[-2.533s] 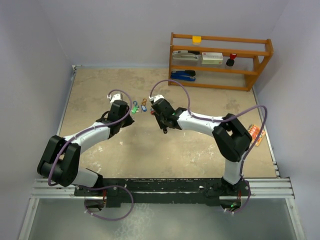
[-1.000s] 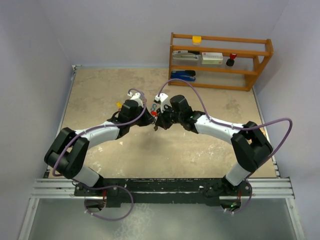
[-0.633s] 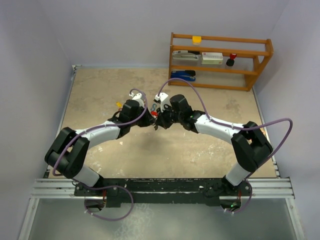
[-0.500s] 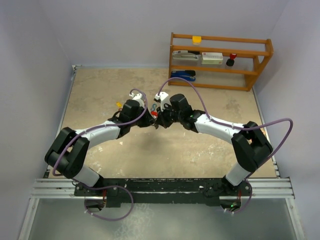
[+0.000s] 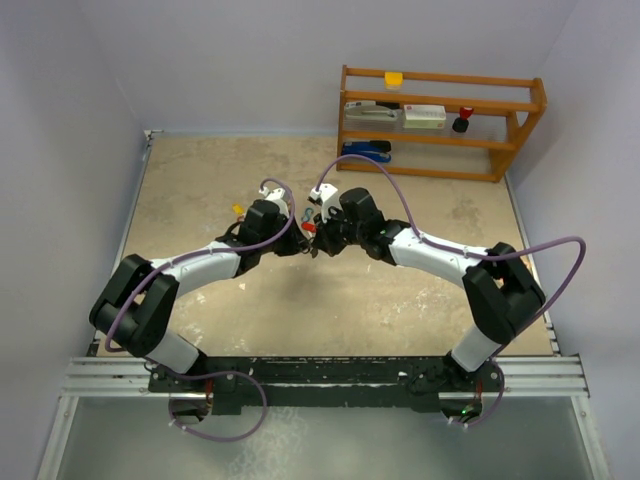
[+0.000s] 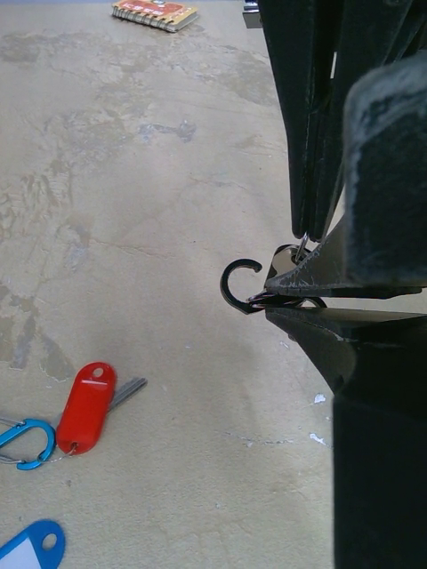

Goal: Put the keys on the keyring

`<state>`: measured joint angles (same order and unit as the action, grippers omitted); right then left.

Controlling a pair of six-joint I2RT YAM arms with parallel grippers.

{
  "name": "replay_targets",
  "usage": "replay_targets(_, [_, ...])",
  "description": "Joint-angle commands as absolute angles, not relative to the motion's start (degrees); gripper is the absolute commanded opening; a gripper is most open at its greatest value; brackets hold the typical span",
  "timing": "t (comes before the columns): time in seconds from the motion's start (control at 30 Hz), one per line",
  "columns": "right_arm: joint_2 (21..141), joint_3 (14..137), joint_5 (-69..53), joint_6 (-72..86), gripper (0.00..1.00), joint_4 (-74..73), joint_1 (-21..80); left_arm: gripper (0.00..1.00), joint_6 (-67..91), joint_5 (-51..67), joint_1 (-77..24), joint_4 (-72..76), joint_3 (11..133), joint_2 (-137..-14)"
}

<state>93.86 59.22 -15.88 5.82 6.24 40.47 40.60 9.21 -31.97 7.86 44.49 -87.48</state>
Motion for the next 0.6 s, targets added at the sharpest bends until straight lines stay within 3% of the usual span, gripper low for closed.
replay_targets(0.0, [94.45, 62.03, -15.07, 5.10, 0.00, 6.23, 40.34, 0.00, 38.64, 9.81, -32.24, 8.68, 46.66, -85.86])
replay_targets(0.57, [95.31, 62.23, -14.42, 4.91, 0.00, 5.80, 40.21, 0.00, 38.15, 9.58, -32.26, 7.51, 47.19, -84.79])
